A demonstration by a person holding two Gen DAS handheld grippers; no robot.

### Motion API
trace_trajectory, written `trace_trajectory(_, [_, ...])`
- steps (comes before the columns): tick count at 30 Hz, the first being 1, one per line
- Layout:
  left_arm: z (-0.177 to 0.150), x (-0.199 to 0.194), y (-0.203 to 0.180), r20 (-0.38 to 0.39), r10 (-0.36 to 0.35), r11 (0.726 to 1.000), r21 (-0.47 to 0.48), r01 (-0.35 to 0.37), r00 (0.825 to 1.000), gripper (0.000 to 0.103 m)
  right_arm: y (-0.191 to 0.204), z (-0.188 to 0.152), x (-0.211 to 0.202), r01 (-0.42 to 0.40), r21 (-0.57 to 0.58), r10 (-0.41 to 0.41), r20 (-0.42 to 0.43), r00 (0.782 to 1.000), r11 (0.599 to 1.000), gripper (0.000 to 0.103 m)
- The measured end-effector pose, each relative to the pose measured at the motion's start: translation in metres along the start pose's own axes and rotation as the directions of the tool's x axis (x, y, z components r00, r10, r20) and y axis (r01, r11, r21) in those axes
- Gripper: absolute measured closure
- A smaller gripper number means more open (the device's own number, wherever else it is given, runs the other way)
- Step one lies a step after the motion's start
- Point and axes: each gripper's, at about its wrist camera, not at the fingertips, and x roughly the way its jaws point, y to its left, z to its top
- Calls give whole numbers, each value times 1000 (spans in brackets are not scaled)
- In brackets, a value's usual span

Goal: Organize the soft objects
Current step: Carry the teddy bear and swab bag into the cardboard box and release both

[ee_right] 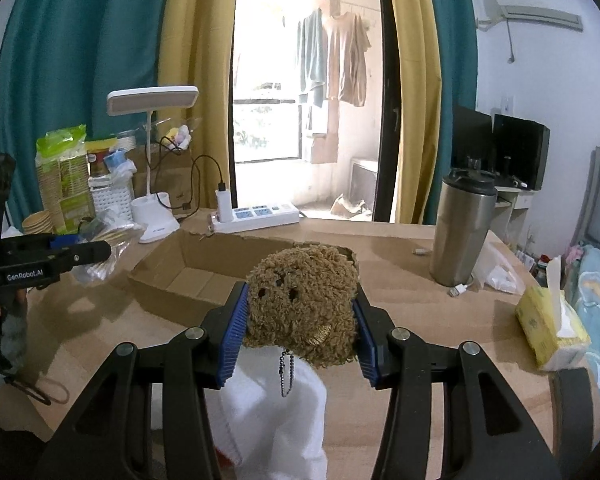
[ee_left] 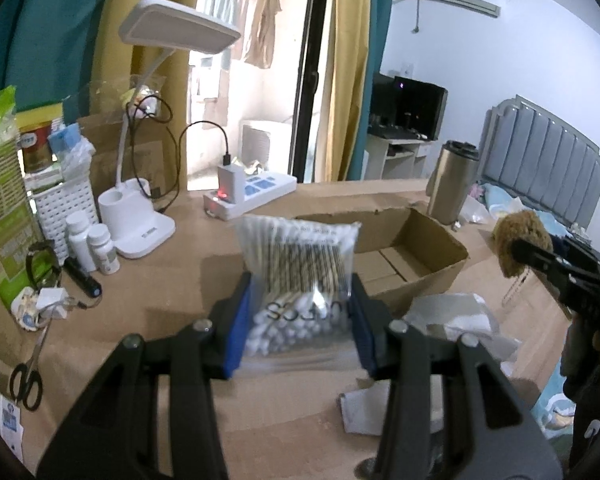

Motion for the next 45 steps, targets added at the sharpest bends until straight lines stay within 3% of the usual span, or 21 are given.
trace_trajectory(12, [12,33,4,-26,-29,1000,5,30,999,57,-13,21,36,0,28,1,-18,1000,1000,52])
trace_trajectory(20, [15,52,1,-43,-52,999,4,53,998,57,-11,20,67,-5,29,7,-78,997,1000,52])
trace_trajectory(34, [9,92,-8,-144,-30,999,15,33,989,56,-4,13,101,-38,17,40,-136,990,999,51])
trace_trajectory(41, [13,89,-7,-135,-20,999,28,24,991,49,-3,10,103,-36,13,37,-149,988,999,45])
trace_trajectory(42, [14,88,-6,-130,-20,999,26,23,991,46,-3,11,101,-40,13,42,-143,989,999,41])
trace_trajectory(44, [15,86,-6,-125,-27,999,18,29,992,28,-4,13,98,-38,12,40,-135,990,999,39])
trace_trajectory(45, [15,85,-5,-120,-38,999,9,40,992,27,-4,13,98,-36,11,38,-133,990,999,38])
